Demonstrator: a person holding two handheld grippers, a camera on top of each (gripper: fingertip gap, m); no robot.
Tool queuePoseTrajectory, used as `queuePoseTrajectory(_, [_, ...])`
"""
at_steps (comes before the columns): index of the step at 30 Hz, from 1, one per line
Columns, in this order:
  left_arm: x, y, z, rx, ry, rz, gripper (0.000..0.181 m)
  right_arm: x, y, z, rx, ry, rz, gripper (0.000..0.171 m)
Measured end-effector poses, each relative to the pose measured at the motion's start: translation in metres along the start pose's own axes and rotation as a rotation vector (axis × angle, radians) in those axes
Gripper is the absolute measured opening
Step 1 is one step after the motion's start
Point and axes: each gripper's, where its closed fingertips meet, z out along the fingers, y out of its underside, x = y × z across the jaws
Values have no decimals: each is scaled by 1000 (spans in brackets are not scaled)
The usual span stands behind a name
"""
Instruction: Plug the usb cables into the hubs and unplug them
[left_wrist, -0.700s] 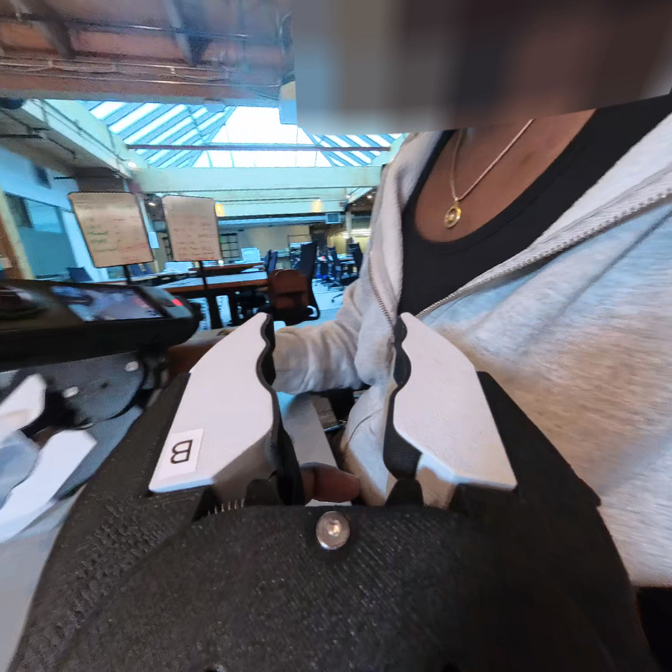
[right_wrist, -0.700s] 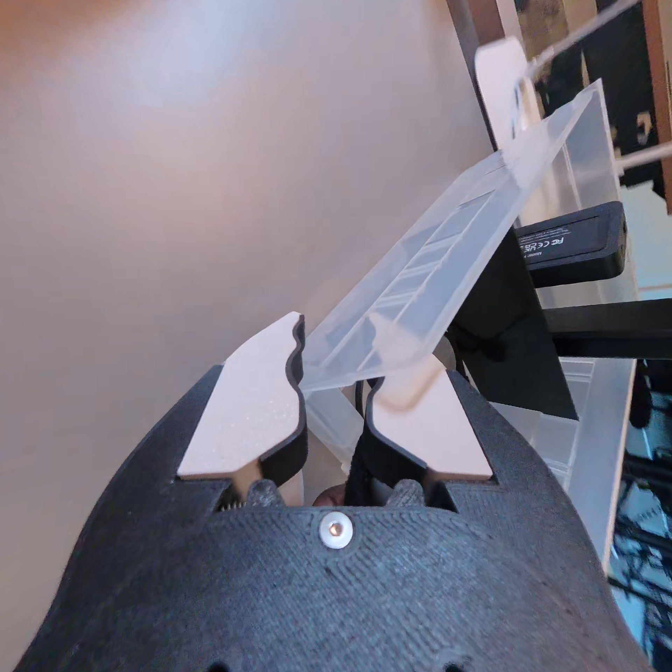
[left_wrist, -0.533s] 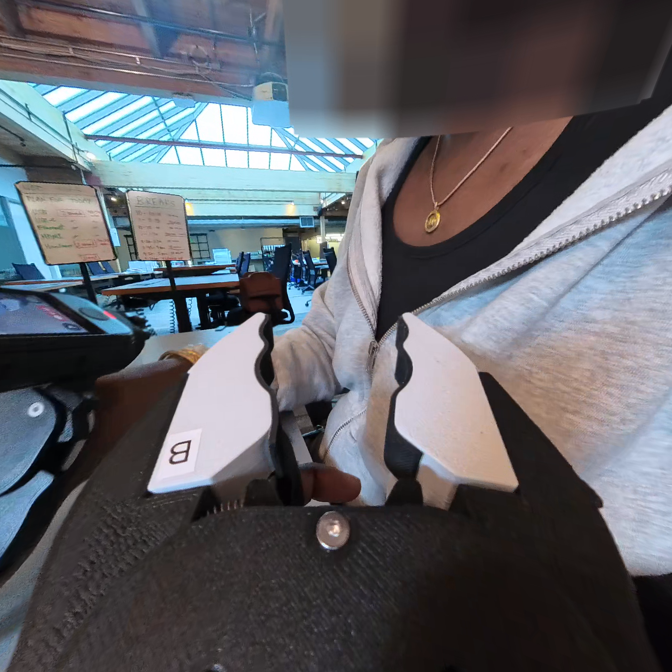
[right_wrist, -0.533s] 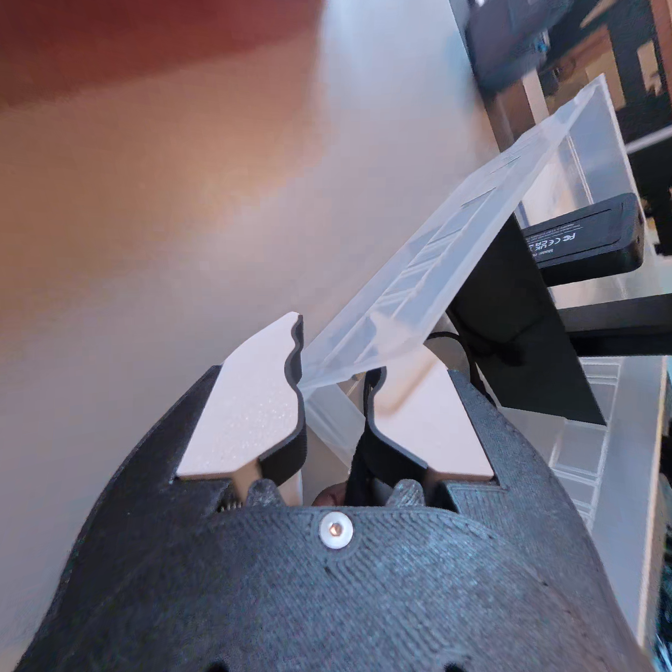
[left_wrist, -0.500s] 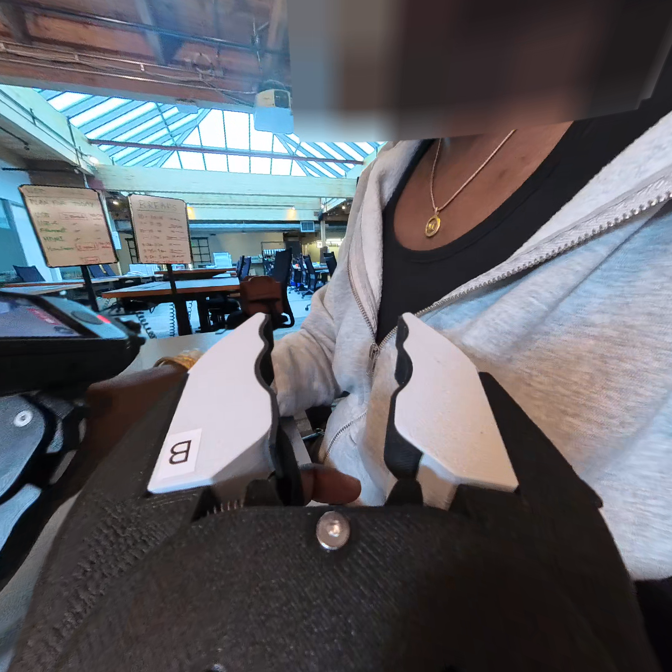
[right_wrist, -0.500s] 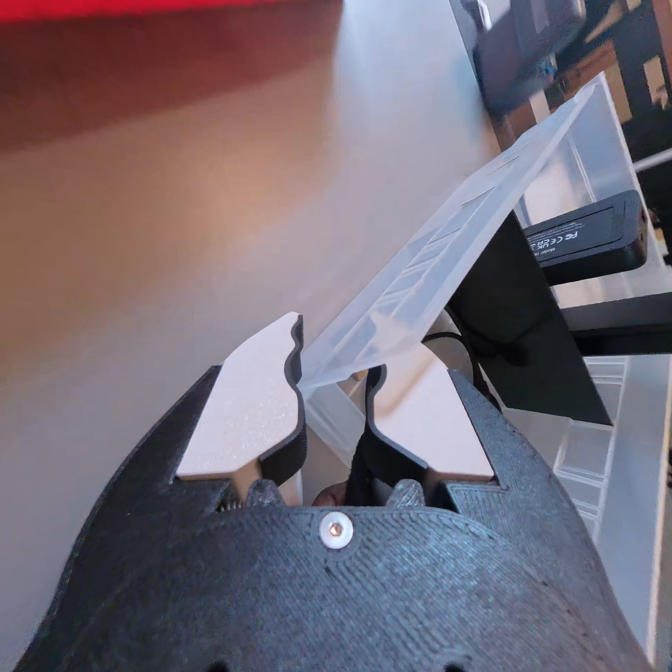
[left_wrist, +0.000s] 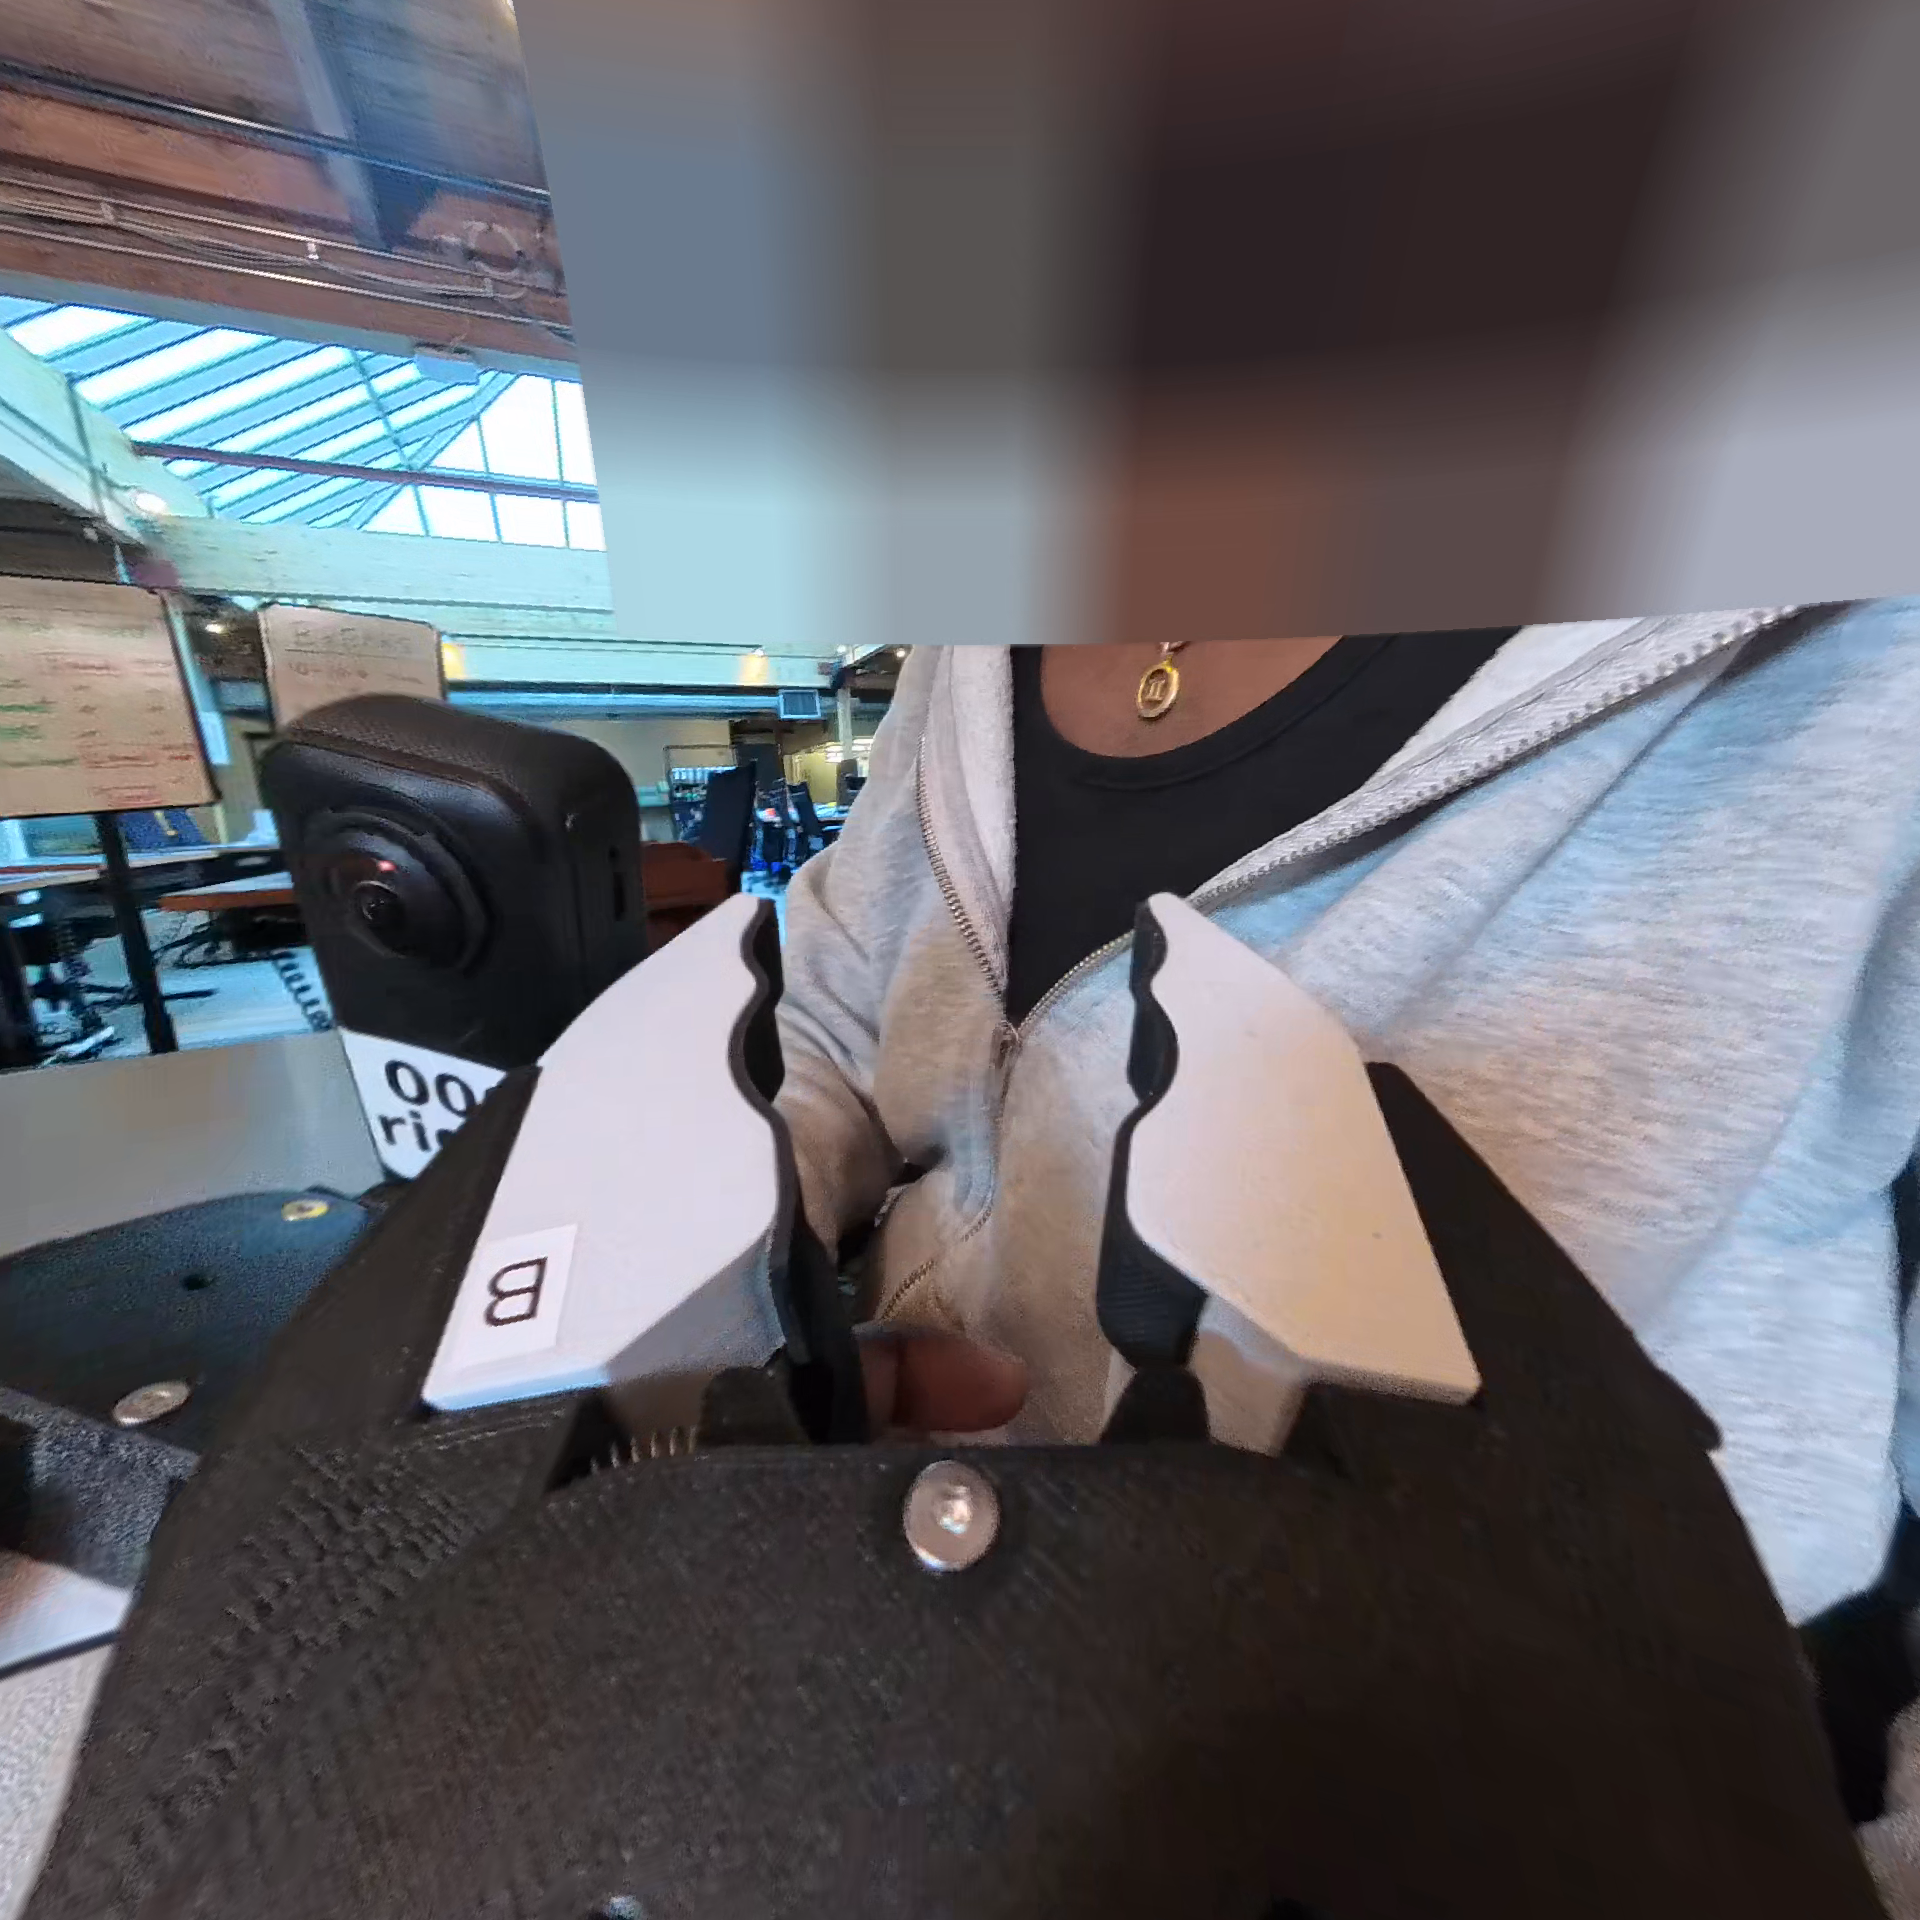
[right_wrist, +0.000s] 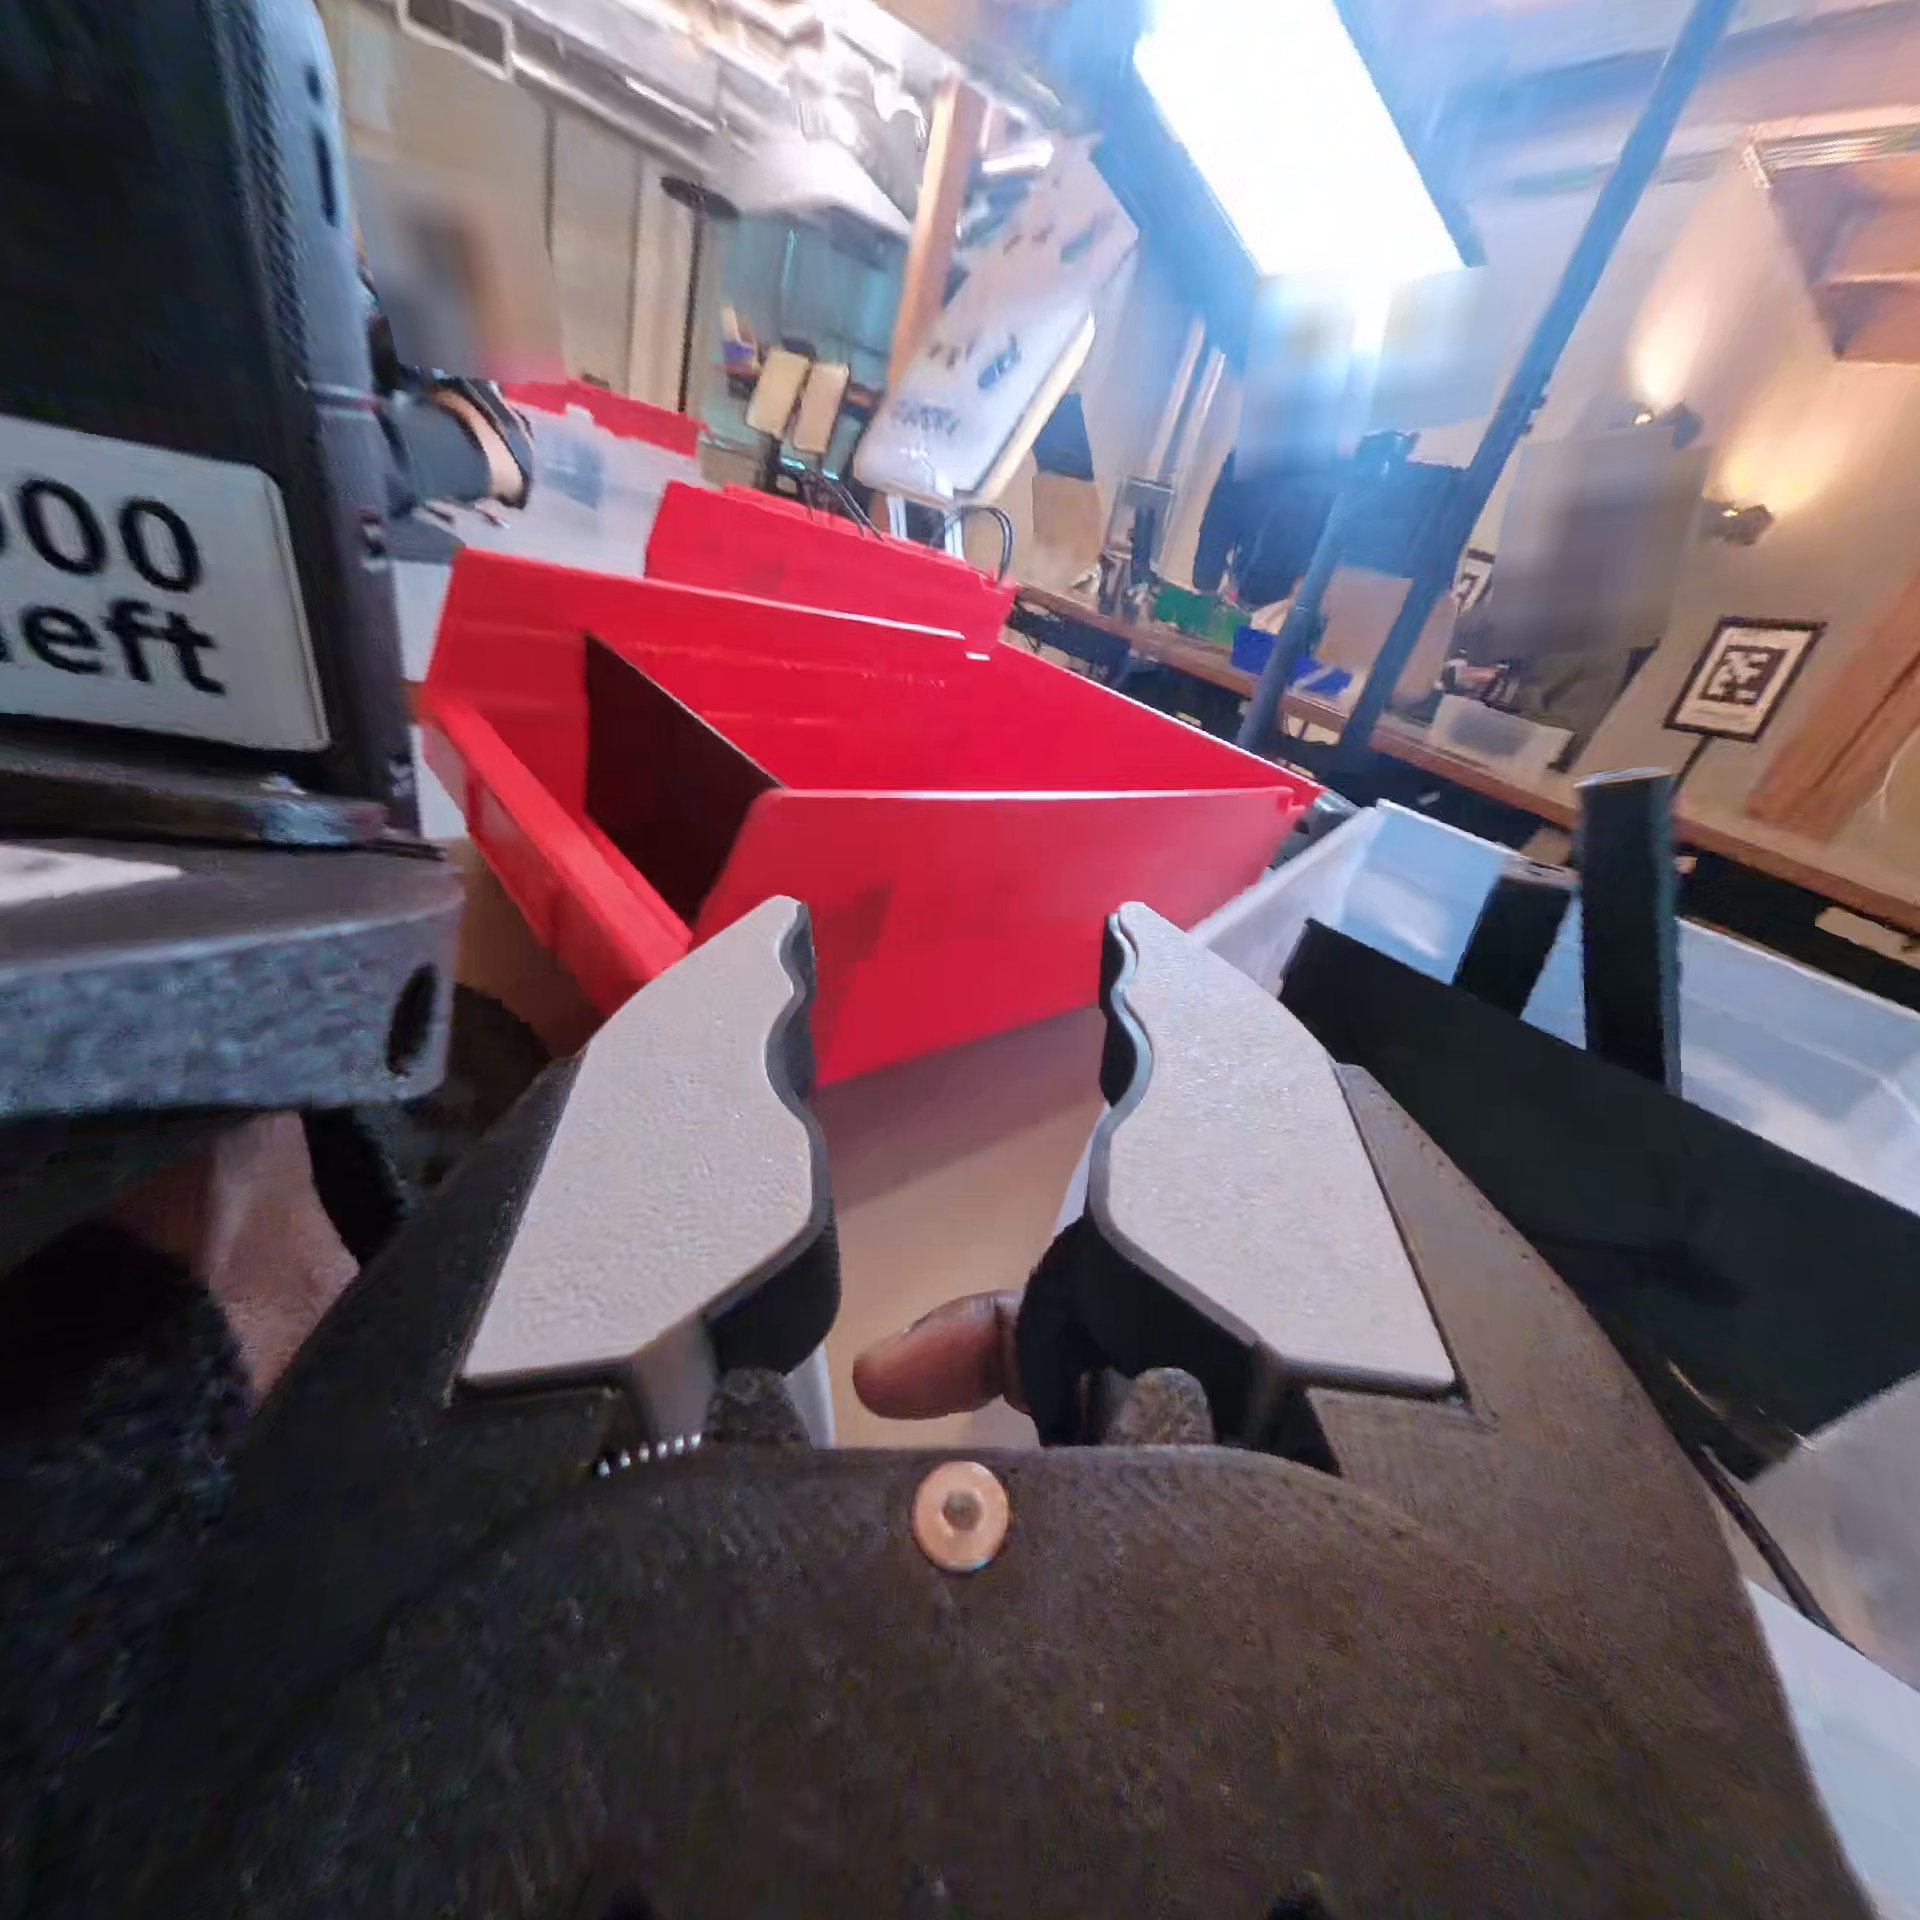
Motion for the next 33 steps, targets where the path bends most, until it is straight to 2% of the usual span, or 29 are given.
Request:
queuePoseTrajectory(4, [0,-6,-2,26,-23,20,65,-5,-1,0,13,-66,51,54])
queuePoseTrajectory(7, [5,-25,-10,82,-50,61,65,-5,-2,-2,25,-98,89,52])
queuePoseTrajectory(8, [8,-32,-16,73,-78,78,66,-5,-2,-2,25,-108,97,51])
queuePoseTrajectory(10, [6,-51,-38,16,-246,156,66,-7,-2,-2,26,-128,100,49])
queuePoseTrajectory(12, [-4,-77,-77,-53,-552,266,66,-9,-2,-2,23,-139,94,48])
queuePoseTrajectory(13, [-11,-93,-108,-79,-775,327,66,-13,-2,-2,21,-156,97,48])
queuePoseTrajectory(15, [-14,-128,-200,-92,-1343,444,67,-20,-1,1,-4,-187,130,48])
queuePoseTrajectory(17, [19,-144,-299,-72,-1914,499,70,-32,0,6,-46,-227,203,56])
queuePoseTrajectory(18, [34,-140,-327,-113,-2064,491,74,-37,0,10,-62,-237,248,60])
queuePoseTrajectory(19, [41,-132,-344,-160,-2127,471,77,-41,1,15,-79,-231,282,62])
queuePoseTrajectory(22, [32,-99,-366,-207,-2139,297,80,-39,15,29,-197,-133,228,69])
queuePoseTrajectory(26, [10,-71,-373,-286,-2117,142,77,-30,25,39,-259,-66,186,66])
queuePoseTrajectory(27, [5,-69,-369,-305,-2090,145,65,-29,25,41,-252,-65,179,63])
queuePoseTrajectory(28, [5,-69,-368,-307,-2105,158,58,-29,25,42,-250,-74,168,53])
queuePoseTrajectory(29, [7,-70,-368,-325,-2123,176,27,-29,26,42,-257,-65,155,27])
queuePoseTrajectory(30, [9,-67,-368,-363,-2126,162,6,-15,30,41,-273,42,140,21])
queuePoseTrajectory(33, [9,-65,-354,-473,-2075,188,8,-3,31,39,-269,97,76,16])
